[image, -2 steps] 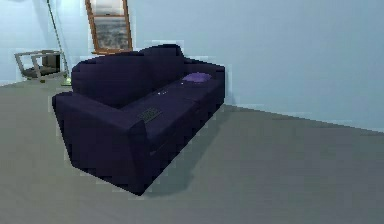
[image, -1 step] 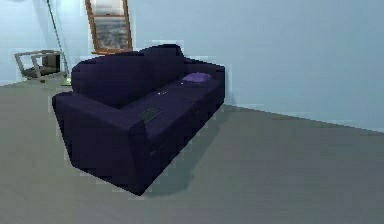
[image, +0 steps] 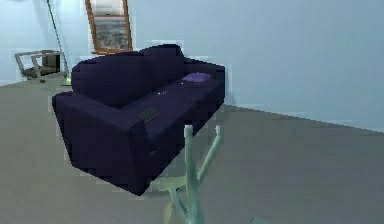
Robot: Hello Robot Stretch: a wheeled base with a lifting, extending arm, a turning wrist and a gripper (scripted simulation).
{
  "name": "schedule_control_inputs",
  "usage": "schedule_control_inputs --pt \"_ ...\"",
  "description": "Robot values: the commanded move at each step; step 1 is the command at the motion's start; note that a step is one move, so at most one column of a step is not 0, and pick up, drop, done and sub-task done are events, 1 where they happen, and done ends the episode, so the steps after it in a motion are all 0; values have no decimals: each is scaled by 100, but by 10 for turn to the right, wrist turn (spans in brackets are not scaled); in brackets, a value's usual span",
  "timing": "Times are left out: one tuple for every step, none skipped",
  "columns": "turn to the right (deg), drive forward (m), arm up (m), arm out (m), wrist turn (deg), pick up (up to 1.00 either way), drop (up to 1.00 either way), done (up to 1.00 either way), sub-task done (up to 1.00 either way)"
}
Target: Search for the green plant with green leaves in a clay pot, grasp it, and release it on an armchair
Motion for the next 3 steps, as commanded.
schedule_control_inputs --pt "-450 0 0 0 0 0 0 0 0" --pt "-60 0 0 0 0 0 0 0 0" --pt "0 20 0 0 0 0 0 0 0"
